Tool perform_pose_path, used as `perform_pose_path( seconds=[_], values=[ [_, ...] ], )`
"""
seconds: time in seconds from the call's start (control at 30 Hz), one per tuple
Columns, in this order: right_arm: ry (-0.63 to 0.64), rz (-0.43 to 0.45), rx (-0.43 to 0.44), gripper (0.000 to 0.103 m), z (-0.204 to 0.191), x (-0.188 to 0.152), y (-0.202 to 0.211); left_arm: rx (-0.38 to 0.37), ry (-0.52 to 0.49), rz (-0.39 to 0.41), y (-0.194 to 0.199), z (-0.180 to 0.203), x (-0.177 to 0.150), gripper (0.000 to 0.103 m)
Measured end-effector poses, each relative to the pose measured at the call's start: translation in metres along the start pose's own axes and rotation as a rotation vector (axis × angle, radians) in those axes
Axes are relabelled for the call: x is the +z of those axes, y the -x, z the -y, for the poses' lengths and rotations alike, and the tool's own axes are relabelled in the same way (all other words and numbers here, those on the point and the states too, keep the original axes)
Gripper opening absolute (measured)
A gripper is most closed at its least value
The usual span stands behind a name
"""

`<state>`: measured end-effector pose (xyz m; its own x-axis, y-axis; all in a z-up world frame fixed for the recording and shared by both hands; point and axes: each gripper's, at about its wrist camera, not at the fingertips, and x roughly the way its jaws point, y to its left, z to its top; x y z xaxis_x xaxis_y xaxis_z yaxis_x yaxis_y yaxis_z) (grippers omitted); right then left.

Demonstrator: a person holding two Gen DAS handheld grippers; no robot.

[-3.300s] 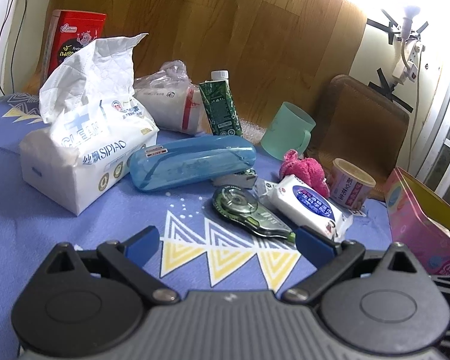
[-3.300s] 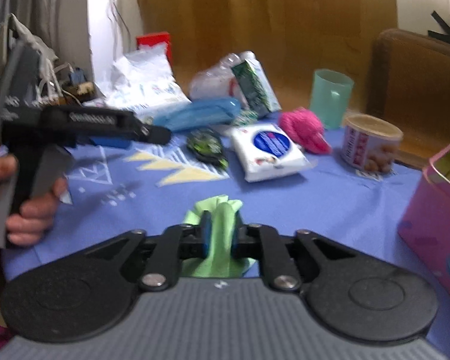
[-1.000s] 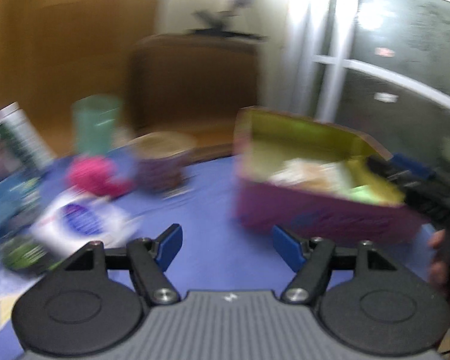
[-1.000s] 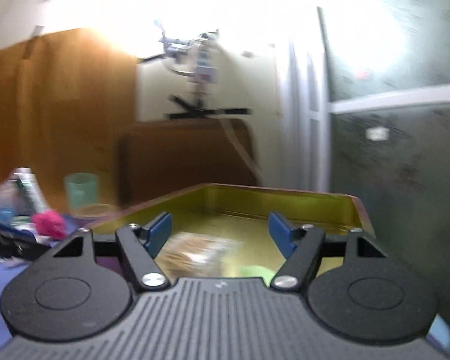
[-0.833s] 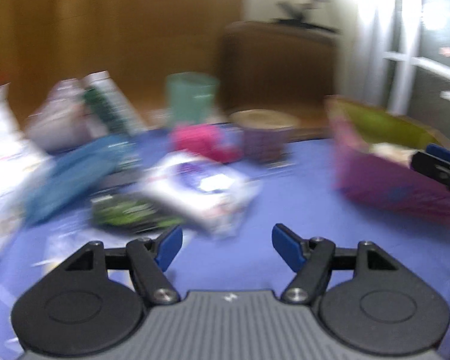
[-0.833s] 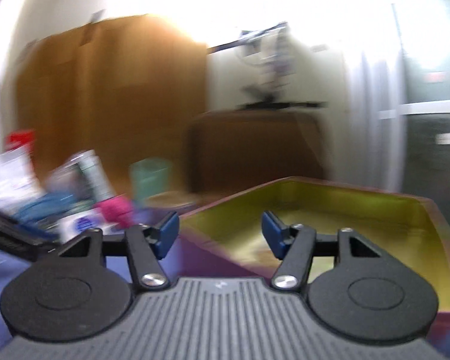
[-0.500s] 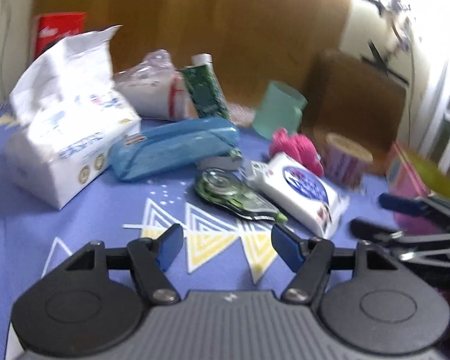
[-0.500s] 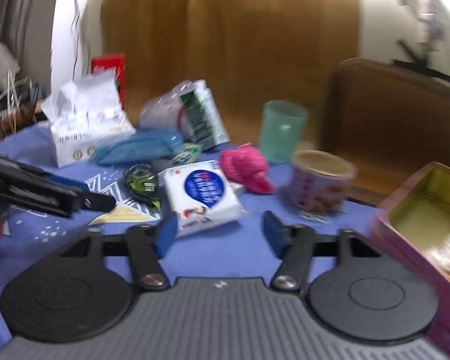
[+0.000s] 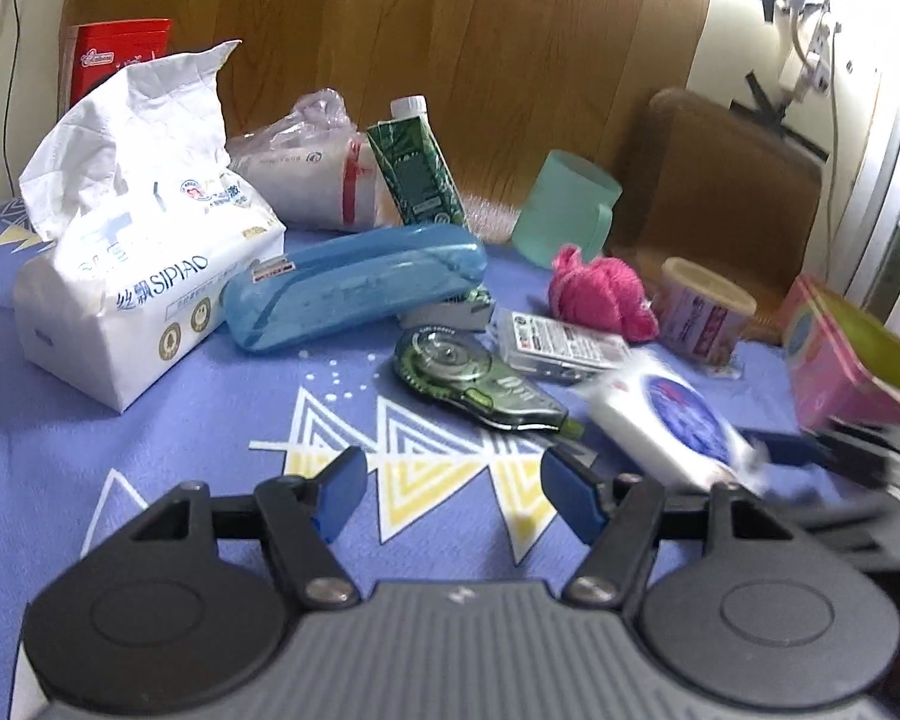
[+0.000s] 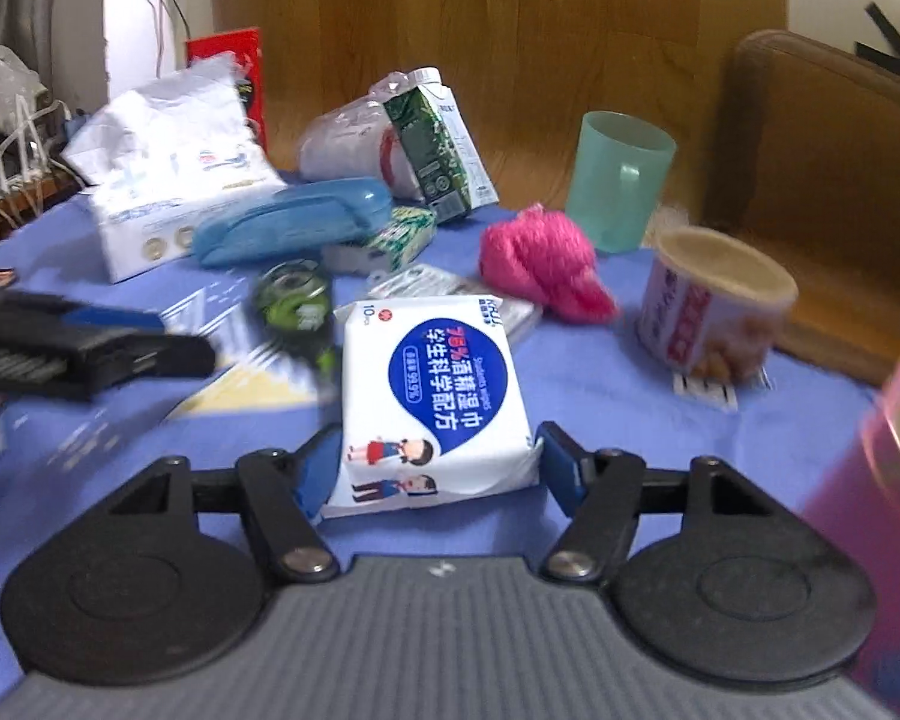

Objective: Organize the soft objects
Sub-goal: 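Move the right tool back to the white wet-wipe pack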

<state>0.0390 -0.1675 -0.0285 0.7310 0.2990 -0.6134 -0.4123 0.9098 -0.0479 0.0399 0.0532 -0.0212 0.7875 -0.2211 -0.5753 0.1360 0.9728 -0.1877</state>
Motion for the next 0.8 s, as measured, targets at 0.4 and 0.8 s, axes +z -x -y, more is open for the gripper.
perform_pose_path(
  seconds=[0.4,0.8],
  values=[
    [-0.006,0.076,-0.002,0.078,-0.015,-0.049,0.065,0.056,-0.117,-0.013,-0.002,0.020,-0.005,0.069],
    [-0.067,0.066,0.033,0.080,-0.010,-0.051,0.064,0.047,-0.109,-0.015,-0.003,0.019,-0.004,0.074]
  ],
)
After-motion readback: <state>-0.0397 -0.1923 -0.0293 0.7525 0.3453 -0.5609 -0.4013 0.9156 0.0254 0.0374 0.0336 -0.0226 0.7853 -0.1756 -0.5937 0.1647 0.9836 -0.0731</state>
